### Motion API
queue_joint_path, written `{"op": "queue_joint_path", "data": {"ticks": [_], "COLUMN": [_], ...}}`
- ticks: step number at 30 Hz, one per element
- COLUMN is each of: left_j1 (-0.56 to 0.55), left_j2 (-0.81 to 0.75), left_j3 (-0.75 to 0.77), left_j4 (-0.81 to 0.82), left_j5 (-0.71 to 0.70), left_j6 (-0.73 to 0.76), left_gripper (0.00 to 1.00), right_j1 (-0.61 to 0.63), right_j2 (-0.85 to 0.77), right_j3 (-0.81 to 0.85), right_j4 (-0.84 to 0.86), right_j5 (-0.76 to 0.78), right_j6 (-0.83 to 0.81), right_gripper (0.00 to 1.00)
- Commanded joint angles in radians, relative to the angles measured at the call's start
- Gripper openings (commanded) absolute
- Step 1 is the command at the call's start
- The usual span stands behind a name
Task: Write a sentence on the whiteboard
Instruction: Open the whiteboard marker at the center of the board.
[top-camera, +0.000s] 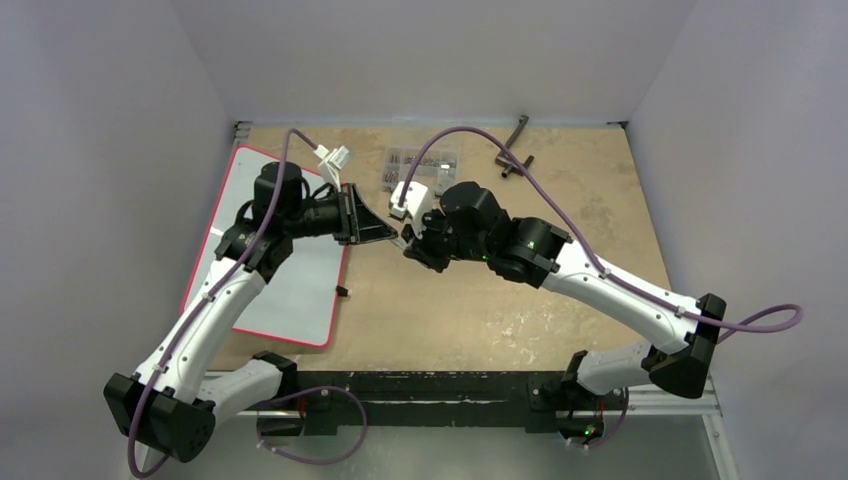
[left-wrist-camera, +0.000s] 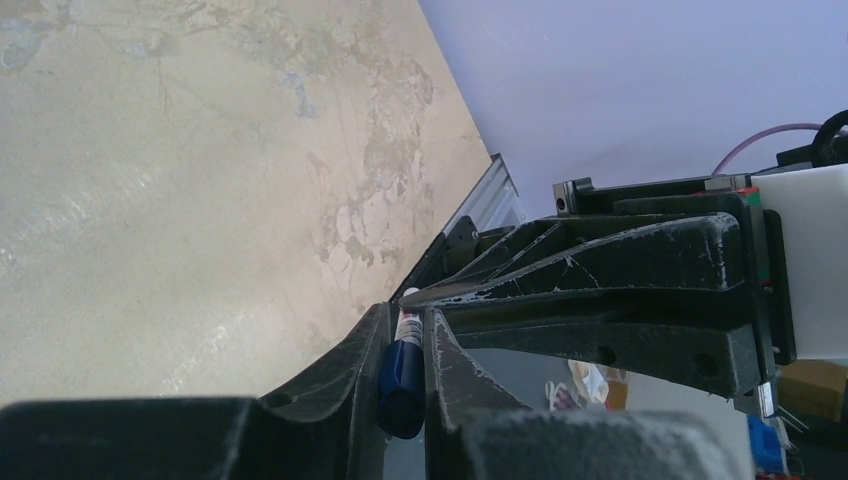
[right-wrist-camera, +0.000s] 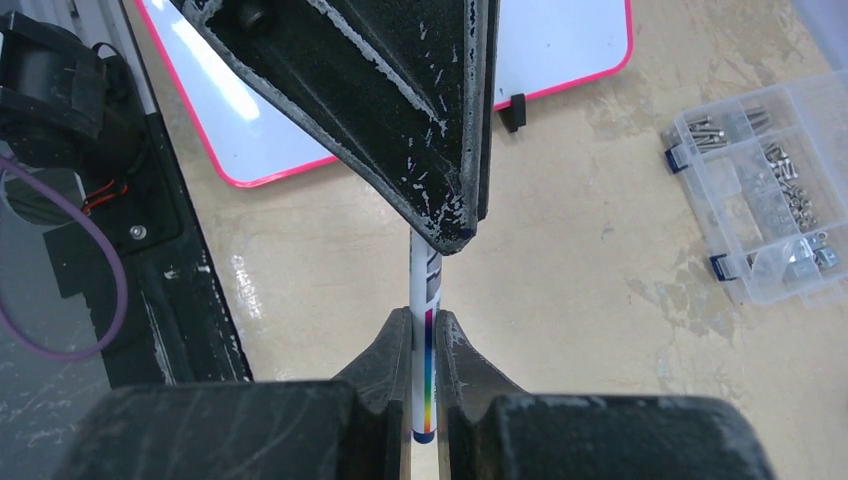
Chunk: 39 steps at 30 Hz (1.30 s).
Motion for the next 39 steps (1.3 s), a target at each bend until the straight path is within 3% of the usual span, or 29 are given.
{"op": "queue_joint_path", "data": {"ticks": [1, 3, 4, 7, 8, 15, 23, 29, 39], "left_j1": [-0.007, -0.007, -0.007, -0.007, -0.006, -0.006, -0.004, -0.004, -0.004], "left_j2": [-0.012, -0.022, -0.027, -0.045, -0.052, -0.042, -0.091, -0.137, -0.233], "left_j3": [-0.004, -0.01, -0.012, -0.019, -0.018, 0.024, 0.053, 0.042, -0.067], "left_j4": [0.036, 0.043, 0.052, 0.074, 0.085, 0.137, 0.213, 0.322, 0.585], "left_j5": [0.034, 0.034, 0.033, 0.007, -0.006, -0.044, -0.104, -0.16, -0.276], "left_j6": [-0.016, -0.028, -0.034, -0.062, -0.073, -0.12, -0.171, -0.25, -0.477], "left_gripper": [0.0, 0.0, 0.0, 0.0, 0.0, 0.0, 0.0, 0.0, 0.0], "right_j1": [0.008, 0.008, 0.008, 0.008, 0.008, 0.008, 0.004, -0.019, -0.029], "right_j2": [-0.053, -0.064, -0.07, -0.1, -0.115, -0.221, -0.417, -0.464, -0.481], "right_j3": [-0.001, -0.018, -0.025, -0.059, -0.078, -0.212, -0.403, -0.393, -0.508], "right_j4": [0.108, 0.14, 0.151, 0.206, 0.237, 0.405, 0.656, 0.646, 0.93], "right_j5": [0.023, 0.043, 0.062, 0.1, 0.101, 0.23, 0.146, 0.164, 0.118], "right_j6": [0.004, 0.033, 0.052, 0.105, 0.132, 0.386, 0.534, 0.67, 0.843], "right_gripper": [0.0, 0.0, 0.09, 0.78, 0.96, 0.99, 0.99, 0.99, 0.99]}}
